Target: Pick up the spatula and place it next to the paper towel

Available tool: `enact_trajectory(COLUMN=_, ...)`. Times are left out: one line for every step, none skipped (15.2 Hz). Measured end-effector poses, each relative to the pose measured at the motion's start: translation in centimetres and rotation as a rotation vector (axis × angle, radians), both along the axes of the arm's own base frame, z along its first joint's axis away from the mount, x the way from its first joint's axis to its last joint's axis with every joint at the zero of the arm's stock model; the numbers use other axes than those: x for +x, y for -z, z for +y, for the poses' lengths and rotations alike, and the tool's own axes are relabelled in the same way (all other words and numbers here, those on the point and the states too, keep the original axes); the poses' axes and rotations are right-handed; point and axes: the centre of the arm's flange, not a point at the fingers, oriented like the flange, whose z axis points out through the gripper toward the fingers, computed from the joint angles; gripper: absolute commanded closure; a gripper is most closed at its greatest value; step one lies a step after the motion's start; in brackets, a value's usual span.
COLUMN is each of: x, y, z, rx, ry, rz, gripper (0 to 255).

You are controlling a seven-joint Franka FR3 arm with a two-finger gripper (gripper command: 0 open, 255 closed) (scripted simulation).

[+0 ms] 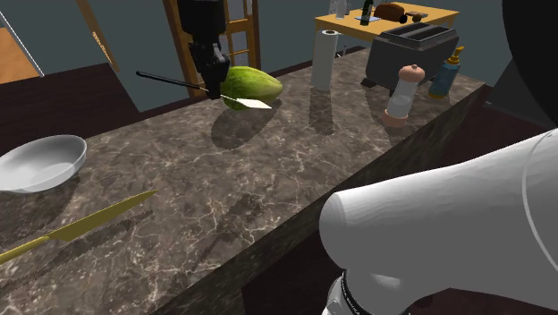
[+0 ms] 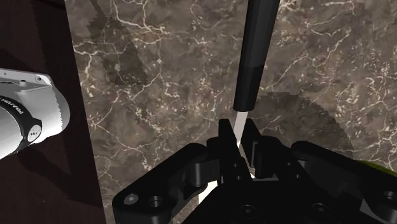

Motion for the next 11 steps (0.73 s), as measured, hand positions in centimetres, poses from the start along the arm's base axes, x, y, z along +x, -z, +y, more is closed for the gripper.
enact_trajectory(x=0.1, y=-0.6, z=0.0, rx=0.000, ry=0.000, rz=0.000, gripper=255)
enact_trajectory(x=0.1, y=-1.1, z=-0.1, rx=0.000, ry=0.000, rz=0.000, gripper=255)
enact_trajectory(x=0.0, y=-1.6, z=-0.1, rx=0.000, ry=0.000, rz=0.000, gripper=255)
enact_trajectory(x=0.1, y=-2.1, z=0.0, rx=0.000, ry=0.000, rz=0.000, gripper=255)
enact_trajectory(x=0.1, y=-2.7, z=0.0, rx=0.000, ry=0.000, rz=0.000, gripper=255)
enact_trajectory(x=0.0, y=-3.2, z=0.0, rx=0.000, ry=0.000, rz=0.000, gripper=255)
enact_trajectory(x=0.0, y=-3.7, z=-0.1, rx=0.000, ry=0.000, rz=0.000, gripper=255)
enact_trajectory(x=0.0, y=-4.1, z=-0.1, rx=0.000, ry=0.000, rz=0.000, gripper=255)
enact_trajectory(x=0.1, y=-4.6, z=0.0, rx=0.000, ry=0.000, rz=0.000, gripper=255)
enact_trajectory(x=0.1, y=-5.2, z=0.0, rx=0.000, ry=0.000, rz=0.000, gripper=255)
enact_trajectory(x=0.1, y=-5.8, z=0.1, rx=0.000, ry=0.000, rz=0.000, gripper=255)
